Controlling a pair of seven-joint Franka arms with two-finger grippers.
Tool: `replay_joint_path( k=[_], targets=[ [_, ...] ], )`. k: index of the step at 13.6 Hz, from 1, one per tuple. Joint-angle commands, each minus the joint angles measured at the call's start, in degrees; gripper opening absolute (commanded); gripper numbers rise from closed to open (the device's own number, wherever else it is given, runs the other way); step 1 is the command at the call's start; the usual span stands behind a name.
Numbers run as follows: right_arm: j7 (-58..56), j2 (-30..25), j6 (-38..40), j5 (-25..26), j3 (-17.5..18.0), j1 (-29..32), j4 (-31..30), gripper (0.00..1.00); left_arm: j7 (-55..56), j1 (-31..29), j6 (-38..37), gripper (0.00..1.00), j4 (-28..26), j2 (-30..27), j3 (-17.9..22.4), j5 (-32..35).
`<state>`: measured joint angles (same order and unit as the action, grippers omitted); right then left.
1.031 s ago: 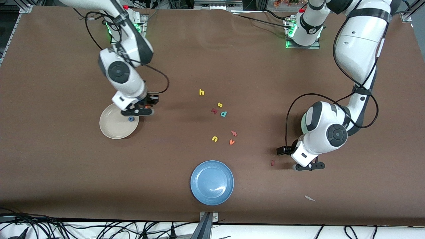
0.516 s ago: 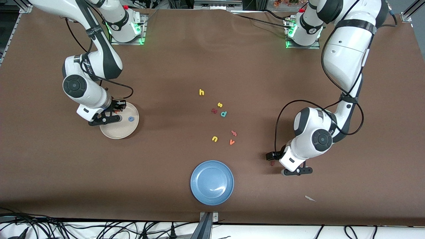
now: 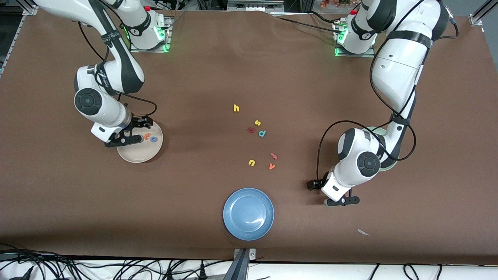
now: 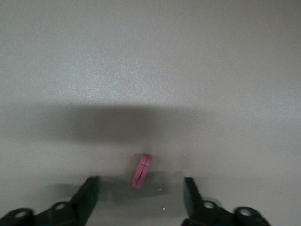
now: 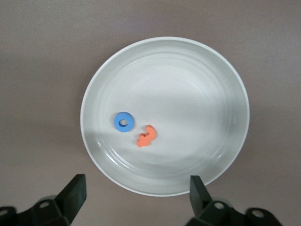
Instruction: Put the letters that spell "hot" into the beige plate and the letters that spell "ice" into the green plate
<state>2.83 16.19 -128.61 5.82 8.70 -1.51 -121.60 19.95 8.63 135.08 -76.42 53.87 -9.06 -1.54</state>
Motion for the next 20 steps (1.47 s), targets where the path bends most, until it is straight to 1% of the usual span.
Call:
replay_joint_path(
  k=[1,2,4,5,6,7,8,10,12,14,16,17,18,20],
  targets=[
    [1.1,-0.7,0.2,-3.5,1.0,-0.2,-0.7,0.99,1.6,1.2,0.1,0.4,2.1,1.2,0.9,-0.5],
    [3.4,-0.7,0.1,-5.1,2.8,-0.2,-0.7,0.99,1.8,1.2,0.2,0.32,2.1,1.2,0.9,-0.5],
    [11.5,-0.5,-1.0,-6.0,7.0,-0.4,-0.6,0.99,1.8,1.2,0.2,0.28,2.1,1.2,1.0,-0.5],
    [16.9,-0.1,-2.4,-6.0,9.8,-0.6,-0.6,0.99,1.8,1.2,0.2,0.21,2.1,1.2,1.0,-0.5],
    [22.1,0.6,-4.3,-6.0,12.0,-1.5,-0.6,0.99,1.9,1.2,0.2,0.12,2.1,1.2,1.0,-0.5],
    [26.4,1.2,-6.2,-6.0,12.8,-3.2,-0.5,0.99,1.9,1.2,0.2,0.04,2.0,1.2,1.0,-0.5],
    [30.8,2.1,-8.3,-5.9,12.9,-5.9,-0.3,0.99,1.9,1.2,0.2,0.0,2.0,1.2,0.9,-0.5],
    [38.7,3.9,-12.6,-5.5,12.9,-11.6,0.0,0.99,1.9,1.2,0.2,0.0,1.8,1.1,0.9,-0.3],
    [44.9,6.2,-17.5,-4.9,12.9,-15.0,0.0,0.99,2.0,1.0,0.0,0.0,1.8,0.5,0.9,-0.2],
    [49.2,8.3,-19.2,-4.5,12.9,-18.4,0.9,0.99,1.8,-0.6,-2.4,0.0,1.2,-2.0,0.9,-0.2],
    [54.7,10.7,-19.5,-0.8,12.7,-20.7,2.4,0.99,1.2,-1.9,-12.7,0.0,1.1,-5.7,0.8,0.0],
    [57.4,11.7,-19.5,0.9,12.6,-21.8,3.1,0.99,-0.9,-2.9,-17.5,0.0,1.1,-7.4,0.7,-0.1],
    [59.5,12.5,-19.5,2.2,12.2,-22.6,3.8,0.99,-4.0,-4.0,-22.6,0.0,1.0,-9.2,0.7,-0.2],
    [62.2,14.0,-19.5,3.1,11.2,-25.5,4.8,0.99,-9.9,-6.7,-32.6,0.0,0.4,-11.3,0.6,-0.2]
  ],
)
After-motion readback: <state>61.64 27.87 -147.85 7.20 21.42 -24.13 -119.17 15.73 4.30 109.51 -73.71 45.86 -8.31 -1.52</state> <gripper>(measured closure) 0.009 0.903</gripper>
